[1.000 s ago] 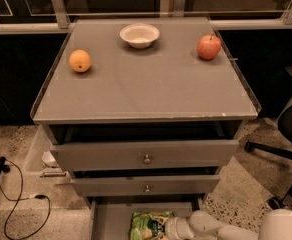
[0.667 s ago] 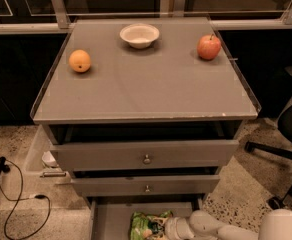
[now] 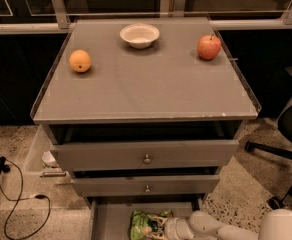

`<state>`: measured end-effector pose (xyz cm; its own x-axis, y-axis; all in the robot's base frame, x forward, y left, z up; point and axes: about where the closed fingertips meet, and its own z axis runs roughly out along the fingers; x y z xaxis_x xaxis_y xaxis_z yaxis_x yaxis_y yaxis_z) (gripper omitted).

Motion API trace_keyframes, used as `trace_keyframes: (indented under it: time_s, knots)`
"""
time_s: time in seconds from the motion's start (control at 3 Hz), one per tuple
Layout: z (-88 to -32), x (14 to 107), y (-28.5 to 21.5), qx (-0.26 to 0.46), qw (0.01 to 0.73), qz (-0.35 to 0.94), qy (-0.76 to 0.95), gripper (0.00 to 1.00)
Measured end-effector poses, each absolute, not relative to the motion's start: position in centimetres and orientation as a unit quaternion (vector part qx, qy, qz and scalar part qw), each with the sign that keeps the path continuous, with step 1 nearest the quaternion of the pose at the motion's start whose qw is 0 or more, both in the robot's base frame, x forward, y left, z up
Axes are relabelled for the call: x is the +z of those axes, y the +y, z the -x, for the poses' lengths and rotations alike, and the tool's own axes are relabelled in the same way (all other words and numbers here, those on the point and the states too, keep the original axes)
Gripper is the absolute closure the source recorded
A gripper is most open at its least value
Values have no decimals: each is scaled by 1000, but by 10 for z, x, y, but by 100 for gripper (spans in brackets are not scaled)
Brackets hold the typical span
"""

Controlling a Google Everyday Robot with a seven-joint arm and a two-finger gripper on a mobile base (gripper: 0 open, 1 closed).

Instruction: Pick green rice chip bag from bottom drawer and place on counter

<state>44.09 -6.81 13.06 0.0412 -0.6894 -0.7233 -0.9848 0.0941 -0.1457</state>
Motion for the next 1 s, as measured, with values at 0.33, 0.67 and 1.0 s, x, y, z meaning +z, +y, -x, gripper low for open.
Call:
trace_keyframes:
  time_s: [0.33, 0.67, 1.0]
  knots:
    - [-438, 139, -72, 230, 341, 632, 657, 100]
    - [-437, 168, -91, 233, 355, 628, 652, 100]
    - [-439, 210, -118, 222, 378, 625, 646, 100]
